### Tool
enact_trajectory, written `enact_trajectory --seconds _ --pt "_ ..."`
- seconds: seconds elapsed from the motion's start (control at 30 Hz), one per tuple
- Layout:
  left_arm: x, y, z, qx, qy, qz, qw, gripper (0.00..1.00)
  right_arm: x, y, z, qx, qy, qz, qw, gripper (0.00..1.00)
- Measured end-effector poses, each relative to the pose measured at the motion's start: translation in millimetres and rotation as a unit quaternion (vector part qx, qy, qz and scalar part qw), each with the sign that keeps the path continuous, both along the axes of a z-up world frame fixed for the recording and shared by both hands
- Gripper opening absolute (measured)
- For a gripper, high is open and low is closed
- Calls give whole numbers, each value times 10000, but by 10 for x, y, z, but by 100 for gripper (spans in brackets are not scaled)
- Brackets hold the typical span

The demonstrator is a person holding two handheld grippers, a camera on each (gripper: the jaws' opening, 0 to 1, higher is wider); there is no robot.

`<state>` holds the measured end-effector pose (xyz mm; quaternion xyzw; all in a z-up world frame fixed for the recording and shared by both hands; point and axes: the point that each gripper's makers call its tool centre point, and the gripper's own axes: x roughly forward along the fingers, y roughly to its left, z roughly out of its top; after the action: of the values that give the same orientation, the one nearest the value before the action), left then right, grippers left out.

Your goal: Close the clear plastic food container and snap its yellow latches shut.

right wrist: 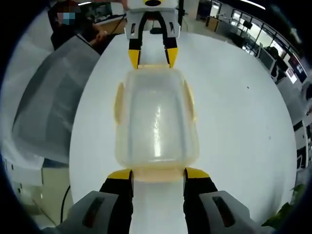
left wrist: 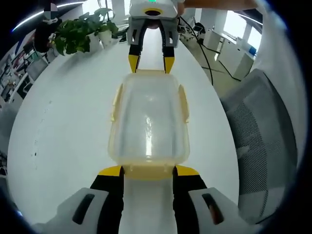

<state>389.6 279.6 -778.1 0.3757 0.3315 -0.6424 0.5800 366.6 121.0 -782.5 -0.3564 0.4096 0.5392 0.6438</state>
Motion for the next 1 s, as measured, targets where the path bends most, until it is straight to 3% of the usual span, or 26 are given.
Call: enact_trajectory --seconds 0.17,0.27,0.47,0.57,0.63,0.7,0.73,0.83,0.9,0.93,1.0 --pt "-3 1 -3 0 -15 -40 10000 39 2 -7 -11 16 8 -15 10000 40" --pt "33 30 -19 95 -256 -192 9994 40 -4 -31 -17 -20 -37 36 10000 42" --pt "72 60 80 -69 -148 128 9998 45 -7 -87 77 -9 -82 -118 9999 43" --pt "85 77 152 -149 -101 388 9991 44 3 -90 162 112 35 -607 9981 41" --pt "62 46 217 -342 78 683 9970 44 48 -147 210 54 51 -1031 9946 38" --pt "67 68 224 -300 113 822 9961 44 47 -93 281 283 196 -1422 9892 37" --pt "86 79 229 -289 117 1080 9937 43 52 -75 320 362 264 -1672 9849 37" --pt "56 78 239 -334 501 1773 9823 40 80 -93 356 272 342 -2209 9743 35" --pt "85 38 245 -442 343 1840 9813 38 110 -110 359 227 377 -2636 9636 33" --pt "81 61 228 -356 415 2177 9745 37 106 -112 352 180 383 -2711 9616 33" --pt "95 14 235 -497 535 2540 9644 37 110 -116 334 155 436 -3043 9515 33"
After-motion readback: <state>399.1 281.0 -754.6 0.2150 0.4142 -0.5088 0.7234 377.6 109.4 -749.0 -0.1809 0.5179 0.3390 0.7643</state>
